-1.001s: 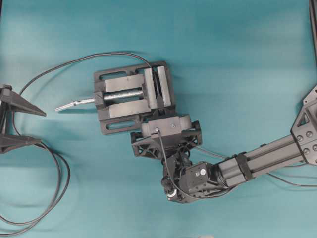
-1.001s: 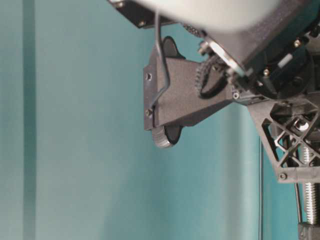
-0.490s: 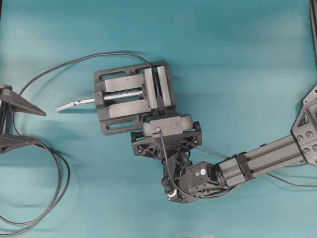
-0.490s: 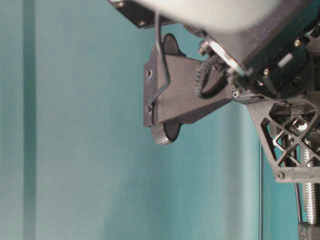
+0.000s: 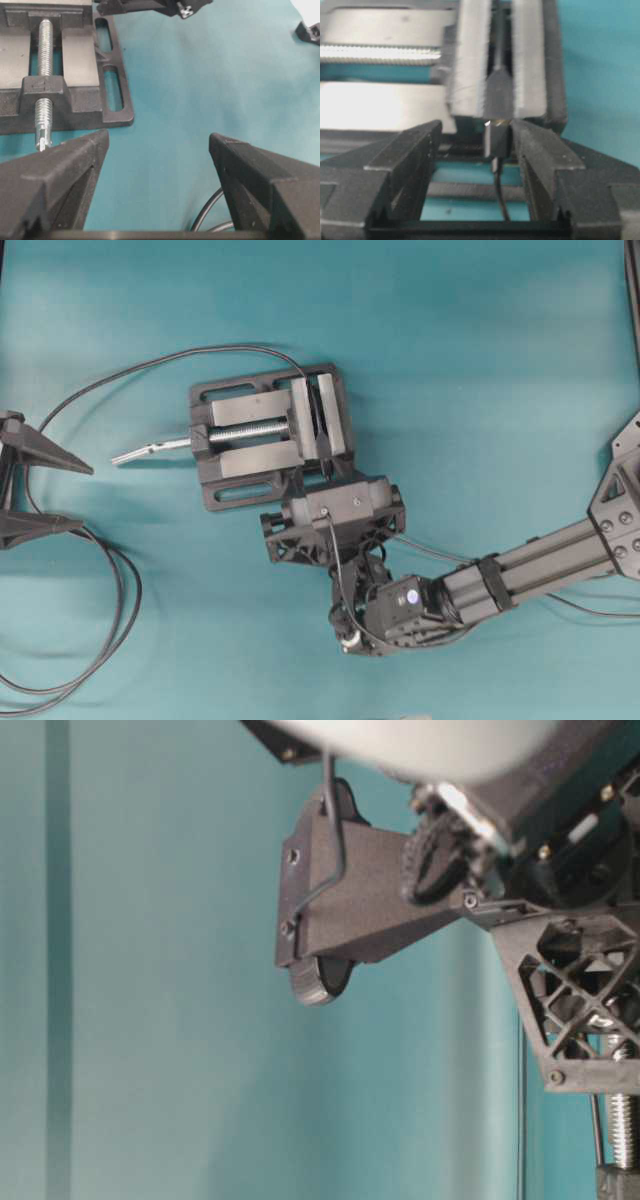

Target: Insert the USB cable into the fixed female connector.

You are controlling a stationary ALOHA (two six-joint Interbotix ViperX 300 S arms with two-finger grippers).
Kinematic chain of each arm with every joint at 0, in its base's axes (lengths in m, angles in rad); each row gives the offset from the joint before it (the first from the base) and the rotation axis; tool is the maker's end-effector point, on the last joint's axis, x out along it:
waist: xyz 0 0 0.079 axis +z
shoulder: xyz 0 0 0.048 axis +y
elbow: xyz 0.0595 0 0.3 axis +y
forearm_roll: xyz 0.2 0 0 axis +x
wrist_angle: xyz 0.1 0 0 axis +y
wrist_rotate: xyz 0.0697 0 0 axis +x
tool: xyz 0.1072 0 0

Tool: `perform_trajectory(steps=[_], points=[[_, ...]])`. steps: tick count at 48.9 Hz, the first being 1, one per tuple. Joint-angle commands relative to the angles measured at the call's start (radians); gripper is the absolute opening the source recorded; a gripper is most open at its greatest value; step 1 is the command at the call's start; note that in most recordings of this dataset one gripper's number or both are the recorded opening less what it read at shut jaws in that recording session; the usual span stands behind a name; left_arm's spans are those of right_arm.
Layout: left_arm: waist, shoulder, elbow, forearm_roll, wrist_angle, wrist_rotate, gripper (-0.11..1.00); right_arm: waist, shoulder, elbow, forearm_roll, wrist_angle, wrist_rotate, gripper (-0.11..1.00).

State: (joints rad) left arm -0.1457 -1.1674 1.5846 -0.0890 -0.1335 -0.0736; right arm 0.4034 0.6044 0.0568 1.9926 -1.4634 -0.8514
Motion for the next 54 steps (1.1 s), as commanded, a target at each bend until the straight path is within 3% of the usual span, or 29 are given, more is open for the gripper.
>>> perform_trajectory(steps=[1, 17, 33, 42, 54], points=[[0.000, 0.008, -0.012, 0.003, -0.008, -0.011, 0.95, 0.041, -0.034, -0.015, -0.009, -0.008, -0.003, 0.61], [0.000, 0.008, -0.012, 0.002, -0.008, -0.011, 0.95, 0.109, -0.092, 0.044, 0.003, -0.006, -0.002, 0.61], [0.000, 0.008, -0.012, 0.003, -0.008, -0.011, 0.95, 0.114, -0.215, 0.210, -0.018, 0.095, -0.002, 0.60], [0.000, 0.008, -0.012, 0.002, -0.009, -0.011, 0.95, 0.118, -0.325, 0.356, -0.137, 0.227, 0.006, 0.60], [0.000, 0.008, -0.012, 0.002, -0.009, -0.011, 0.95, 0.121, -0.518, 0.603, -0.281, 0.520, 0.063, 0.60]])
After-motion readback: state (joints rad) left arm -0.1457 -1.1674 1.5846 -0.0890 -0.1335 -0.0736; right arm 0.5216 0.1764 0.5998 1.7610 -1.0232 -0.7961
